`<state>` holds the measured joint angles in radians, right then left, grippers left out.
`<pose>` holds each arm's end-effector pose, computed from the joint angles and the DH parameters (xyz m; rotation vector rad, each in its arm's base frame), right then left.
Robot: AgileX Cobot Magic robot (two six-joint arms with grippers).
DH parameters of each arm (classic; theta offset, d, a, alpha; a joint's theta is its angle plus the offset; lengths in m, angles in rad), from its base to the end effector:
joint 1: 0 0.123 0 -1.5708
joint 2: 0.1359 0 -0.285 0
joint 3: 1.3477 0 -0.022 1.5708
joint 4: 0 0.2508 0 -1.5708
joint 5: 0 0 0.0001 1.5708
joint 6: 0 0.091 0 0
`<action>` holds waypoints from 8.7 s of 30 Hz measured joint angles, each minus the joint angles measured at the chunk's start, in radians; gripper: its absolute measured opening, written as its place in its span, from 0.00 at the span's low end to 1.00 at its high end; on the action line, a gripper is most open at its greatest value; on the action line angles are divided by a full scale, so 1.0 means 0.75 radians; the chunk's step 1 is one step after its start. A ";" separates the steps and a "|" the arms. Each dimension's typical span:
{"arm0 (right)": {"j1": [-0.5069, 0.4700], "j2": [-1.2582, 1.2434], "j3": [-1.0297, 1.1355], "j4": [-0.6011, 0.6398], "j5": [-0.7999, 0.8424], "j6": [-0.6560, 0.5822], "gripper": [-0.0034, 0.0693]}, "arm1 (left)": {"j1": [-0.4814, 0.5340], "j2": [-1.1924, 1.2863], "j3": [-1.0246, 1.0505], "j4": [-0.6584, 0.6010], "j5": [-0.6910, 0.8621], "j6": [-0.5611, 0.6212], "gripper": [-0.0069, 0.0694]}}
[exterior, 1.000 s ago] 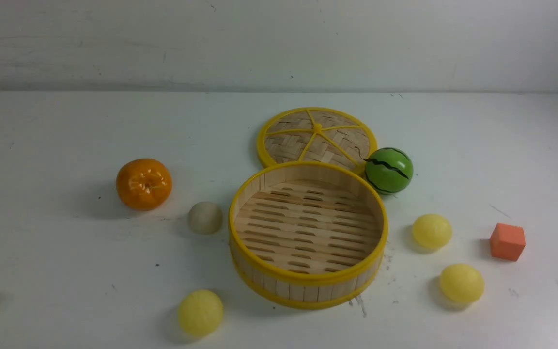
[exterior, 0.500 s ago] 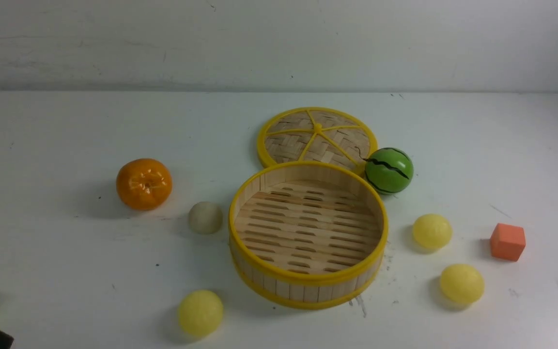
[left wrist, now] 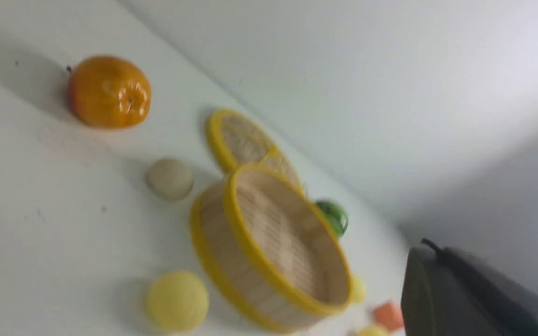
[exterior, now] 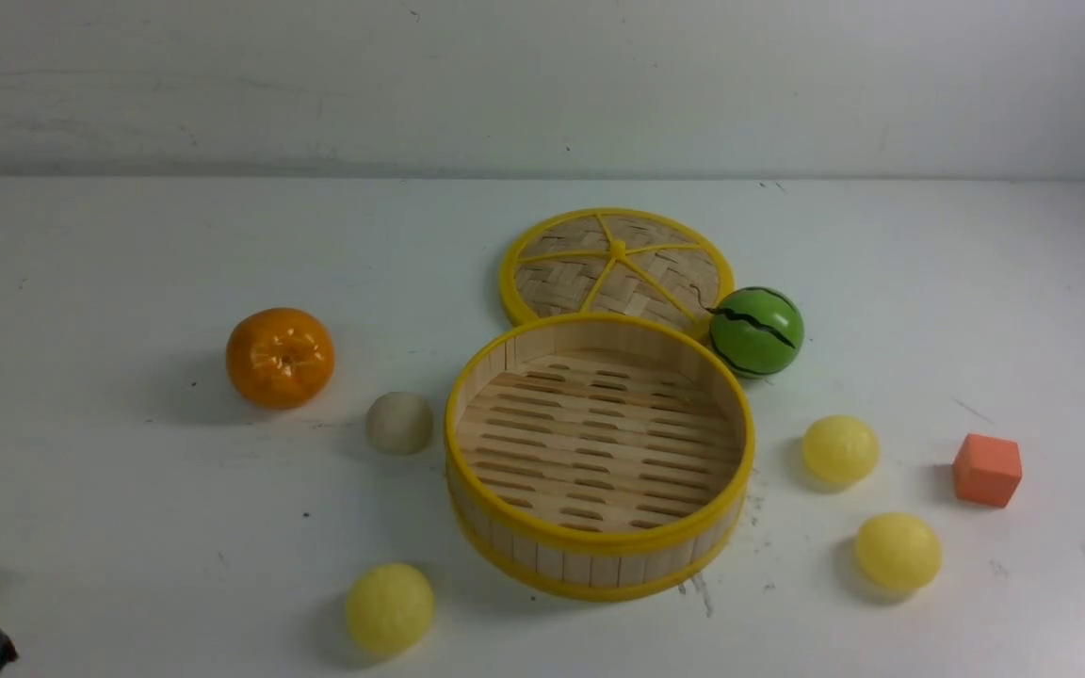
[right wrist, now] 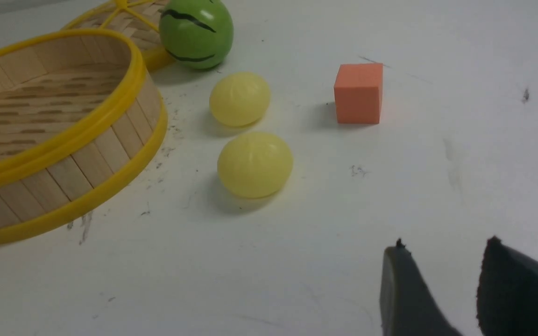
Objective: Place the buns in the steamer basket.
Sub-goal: Use the left arm to grab a steamed stuffed bun, then use the left arm to put the steamed stuffed bun into the steamer, then use the left arm to grab a steamed stuffed bun, then use the left arm to put the steamed stuffed bun into the steamer
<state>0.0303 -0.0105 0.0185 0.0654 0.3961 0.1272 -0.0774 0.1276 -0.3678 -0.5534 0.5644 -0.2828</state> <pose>0.0518 0.0039 0.1720 0.1313 1.8859 0.1727 0.0392 -0.0287 0.2841 -0.3994 1.7657 -0.8561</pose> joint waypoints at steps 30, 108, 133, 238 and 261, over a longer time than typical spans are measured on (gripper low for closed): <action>0.000 0.000 0.000 0.000 0.000 0.000 0.38 | -0.717 1.829 -0.858 0.758 0.400 0.021 0.07; 0.000 0.000 0.000 0.000 0.000 0.000 0.38 | -0.629 2.136 -0.999 0.726 0.288 0.158 0.40; 0.000 0.000 0.000 0.000 0.000 0.000 0.38 | -0.629 2.204 -1.001 0.789 0.236 0.161 0.39; 0.000 0.000 0.000 0.000 0.000 0.000 0.38 | -0.383 2.780 -1.960 0.852 0.584 0.306 0.42; 0.000 0.000 0.000 0.000 0.000 0.000 0.38 | -0.498 2.493 -2.028 0.711 0.739 0.354 0.08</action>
<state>0.0303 -0.0105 0.0185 0.0654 0.3961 0.1272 -0.4506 1.9974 -1.8891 -0.0203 1.1184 -0.0175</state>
